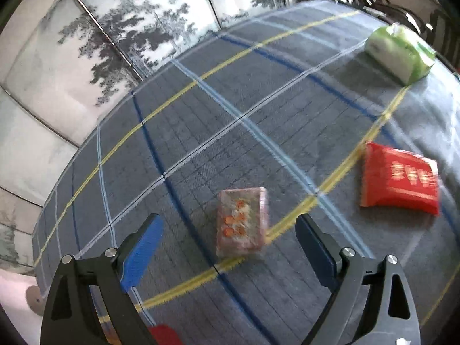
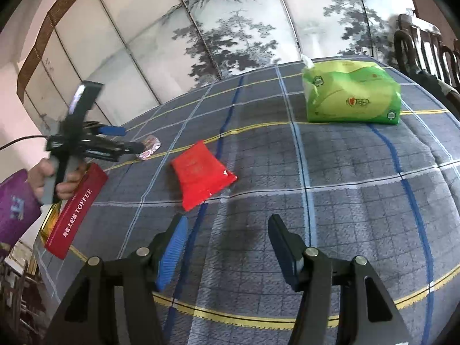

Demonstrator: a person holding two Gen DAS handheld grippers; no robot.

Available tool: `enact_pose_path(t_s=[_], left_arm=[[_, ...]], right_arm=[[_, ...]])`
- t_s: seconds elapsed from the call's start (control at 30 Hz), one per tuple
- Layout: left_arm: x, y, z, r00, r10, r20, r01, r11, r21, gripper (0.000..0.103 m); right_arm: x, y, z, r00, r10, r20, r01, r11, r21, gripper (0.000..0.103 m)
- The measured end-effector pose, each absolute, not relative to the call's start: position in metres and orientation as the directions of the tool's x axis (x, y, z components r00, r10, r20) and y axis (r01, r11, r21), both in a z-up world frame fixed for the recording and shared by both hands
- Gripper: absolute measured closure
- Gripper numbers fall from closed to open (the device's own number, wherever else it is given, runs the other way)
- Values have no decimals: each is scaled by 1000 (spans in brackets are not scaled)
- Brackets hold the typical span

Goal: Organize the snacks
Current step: 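Grasp the small pink-wrapped cake from the tablecloth with the left gripper, then carry the pink cake toward the tin with left while right grasps the red packet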

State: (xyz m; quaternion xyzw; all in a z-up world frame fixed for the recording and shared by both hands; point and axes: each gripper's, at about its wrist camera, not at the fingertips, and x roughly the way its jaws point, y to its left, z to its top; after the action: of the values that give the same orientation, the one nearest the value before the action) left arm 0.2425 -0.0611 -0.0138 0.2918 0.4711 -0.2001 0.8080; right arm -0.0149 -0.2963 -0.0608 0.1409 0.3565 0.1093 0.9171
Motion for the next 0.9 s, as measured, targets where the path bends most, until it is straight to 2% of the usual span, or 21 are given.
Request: enact_pose_path(t_s=[0.07,0.1,0.13,0.17,0.2,0.33,0.53,0.6,0.73,0.9], left_arm=[[252,-60,-22,458,-36,-888,594,756,275,14],[256,-55,-22,438,-83,-895,586,781,215,26],[258,-50,-22,415,-106,-904,578,798,172,53],[262,-46,-20,356,-160,-921,561,825,73,70],[262,-46,-20,351,-145,-925,526,848,67,76],[231,-67,-20,439,-24,-898,510,829,227,77],[147,-58,10,398,-173,-901,398,917,-1,77],[114,-45,20,364,-242,-899,353,930,-107,77],[70,-28,33,363,-278,-889,294,940,-174,77],[30,4,58,428,-253,-868,211,961,-176,77]], right_arm=[[-14,-296,-61,720,310,-621,-108,934,340,43],[-14,-294,-61,718,314,-622,-114,933,340,43],[-13,-293,-61,716,316,-622,-117,933,340,43],[-13,-293,-61,715,316,-624,-117,933,340,43],[-13,-293,-62,714,317,-624,-117,933,340,43],[-12,-294,-62,710,313,-631,-109,934,341,43],[-9,-296,-63,707,316,-632,-99,930,354,43],[-8,-293,-61,692,369,-621,-159,916,368,43],[5,-266,-51,635,384,-670,-285,923,258,43],[45,-241,-39,613,352,-707,-385,915,122,43]])
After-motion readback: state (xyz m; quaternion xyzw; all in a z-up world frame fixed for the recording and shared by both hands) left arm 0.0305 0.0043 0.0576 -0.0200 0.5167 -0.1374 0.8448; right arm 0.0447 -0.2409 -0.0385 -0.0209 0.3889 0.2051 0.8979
